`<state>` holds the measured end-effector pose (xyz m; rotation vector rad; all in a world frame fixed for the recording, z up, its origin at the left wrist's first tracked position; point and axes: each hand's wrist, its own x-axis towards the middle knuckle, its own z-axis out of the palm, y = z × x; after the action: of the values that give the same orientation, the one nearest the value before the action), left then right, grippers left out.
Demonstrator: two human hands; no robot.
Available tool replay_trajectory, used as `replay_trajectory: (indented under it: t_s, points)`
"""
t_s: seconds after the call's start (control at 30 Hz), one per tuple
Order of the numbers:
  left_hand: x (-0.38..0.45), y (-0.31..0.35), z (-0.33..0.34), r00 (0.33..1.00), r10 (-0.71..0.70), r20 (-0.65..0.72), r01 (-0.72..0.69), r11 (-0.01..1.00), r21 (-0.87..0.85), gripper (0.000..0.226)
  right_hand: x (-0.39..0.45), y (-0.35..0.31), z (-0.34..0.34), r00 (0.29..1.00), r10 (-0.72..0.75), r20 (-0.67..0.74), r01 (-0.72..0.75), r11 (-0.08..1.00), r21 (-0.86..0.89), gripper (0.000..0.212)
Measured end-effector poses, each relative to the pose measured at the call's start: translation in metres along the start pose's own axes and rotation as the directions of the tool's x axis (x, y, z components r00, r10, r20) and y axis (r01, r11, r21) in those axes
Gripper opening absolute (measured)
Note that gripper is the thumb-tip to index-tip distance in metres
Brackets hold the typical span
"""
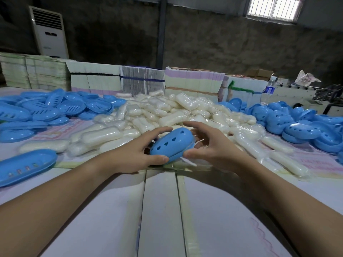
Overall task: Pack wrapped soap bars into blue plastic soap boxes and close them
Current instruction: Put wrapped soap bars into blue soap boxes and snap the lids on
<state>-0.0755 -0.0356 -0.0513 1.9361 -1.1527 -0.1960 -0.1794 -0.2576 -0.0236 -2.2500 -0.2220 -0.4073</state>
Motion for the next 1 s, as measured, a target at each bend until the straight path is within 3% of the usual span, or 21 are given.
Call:
replay_trajectory:
  t_s: [0.27, 0.53, 0.8, 0.9, 1.0]
  points:
    - [-0.001, 0.004, -0.002, 0.998, 0.058, 0.028, -0.059, 0.998, 0.03, 0.074, -0.002, -0.002, 0.001, 1.0, 0.007, 0.008, -0.008, 1.0, 0.01, 0.06]
    - [-0.005, 0.002, 0.001, 0.993, 0.122, 0.008, -0.122, 0.991, 0.063, 0.076, -0.001, -0.008, -0.001, 1.0, 0.007, -0.008, -0.006, 0.993, 0.118, 0.062]
    - [0.0, 0.004, 0.002, 0.986, 0.123, 0.115, -0.132, 0.989, 0.068, 0.071, -0.001, -0.007, 0.002, 0.996, 0.03, -0.079, -0.023, 0.996, 0.092, 0.051]
    - [-0.001, 0.011, 0.006, 0.985, 0.163, 0.054, -0.168, 0.981, 0.096, 0.078, 0.001, -0.006, 0.007, 0.995, 0.054, -0.085, -0.053, 0.999, 0.014, 0.041]
    - [-0.001, 0.014, 0.012, 0.975, 0.199, -0.101, -0.167, 0.952, 0.258, 0.077, 0.002, -0.006, 0.011, 0.997, 0.044, -0.066, -0.045, 0.999, -0.01, 0.032]
